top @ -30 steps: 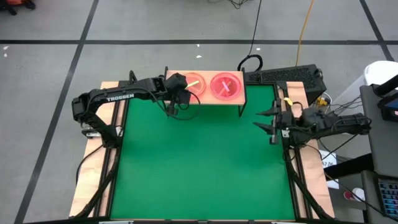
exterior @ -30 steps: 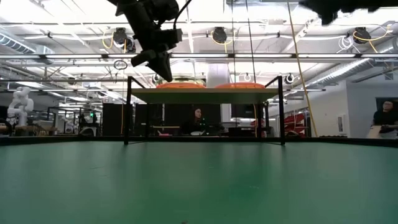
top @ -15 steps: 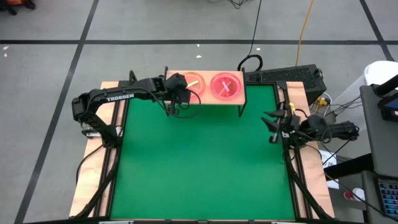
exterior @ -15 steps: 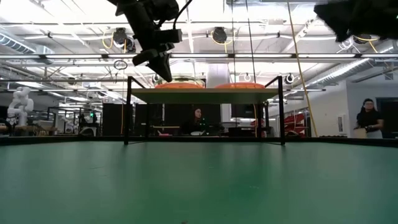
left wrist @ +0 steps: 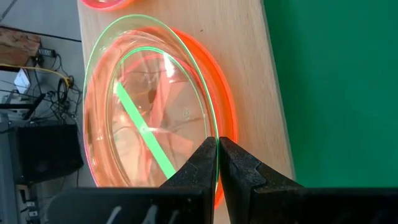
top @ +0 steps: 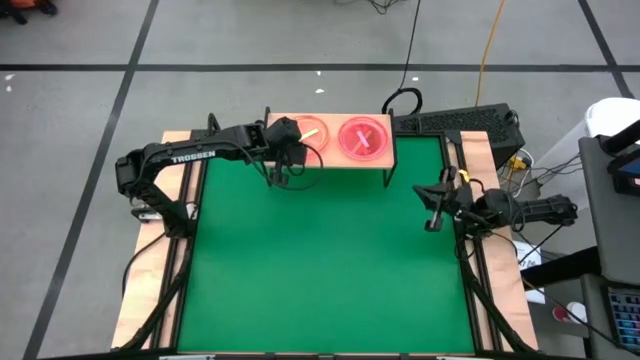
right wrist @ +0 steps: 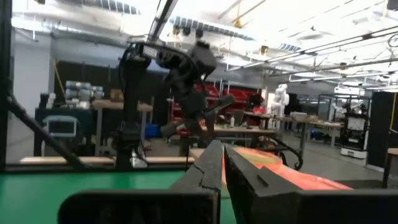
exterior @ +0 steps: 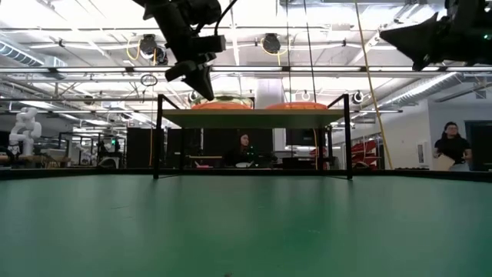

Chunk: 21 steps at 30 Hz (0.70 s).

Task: Place and stack plates onto a shelf
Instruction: Stack the green plate on top of the pink plate on the shelf

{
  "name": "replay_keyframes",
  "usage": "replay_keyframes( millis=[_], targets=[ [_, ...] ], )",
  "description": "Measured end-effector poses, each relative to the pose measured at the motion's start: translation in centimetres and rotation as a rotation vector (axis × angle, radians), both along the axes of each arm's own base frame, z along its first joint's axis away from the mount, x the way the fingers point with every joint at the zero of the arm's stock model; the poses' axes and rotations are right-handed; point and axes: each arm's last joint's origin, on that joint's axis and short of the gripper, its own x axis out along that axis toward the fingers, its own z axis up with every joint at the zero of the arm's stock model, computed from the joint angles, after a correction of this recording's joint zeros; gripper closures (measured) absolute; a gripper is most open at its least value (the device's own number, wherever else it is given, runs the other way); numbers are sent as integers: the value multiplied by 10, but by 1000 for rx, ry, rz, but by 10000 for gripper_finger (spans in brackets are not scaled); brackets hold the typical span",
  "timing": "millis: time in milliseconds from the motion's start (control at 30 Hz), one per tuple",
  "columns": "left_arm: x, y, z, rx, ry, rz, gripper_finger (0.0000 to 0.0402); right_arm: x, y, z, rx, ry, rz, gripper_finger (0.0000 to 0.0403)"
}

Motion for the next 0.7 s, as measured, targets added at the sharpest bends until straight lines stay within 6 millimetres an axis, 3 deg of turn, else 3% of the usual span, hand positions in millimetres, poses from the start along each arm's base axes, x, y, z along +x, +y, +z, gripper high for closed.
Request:
replay_keyframes(
  millis=[233, 700],
  targets=[
    [1, 0, 1, 7, -12, -2, 380, -1, -2, 0, 32, -1, -79, 391],
    [1, 0, 1, 5, -13, 0, 380, -1, -2, 0, 28, 3, -75, 387]
  ],
)
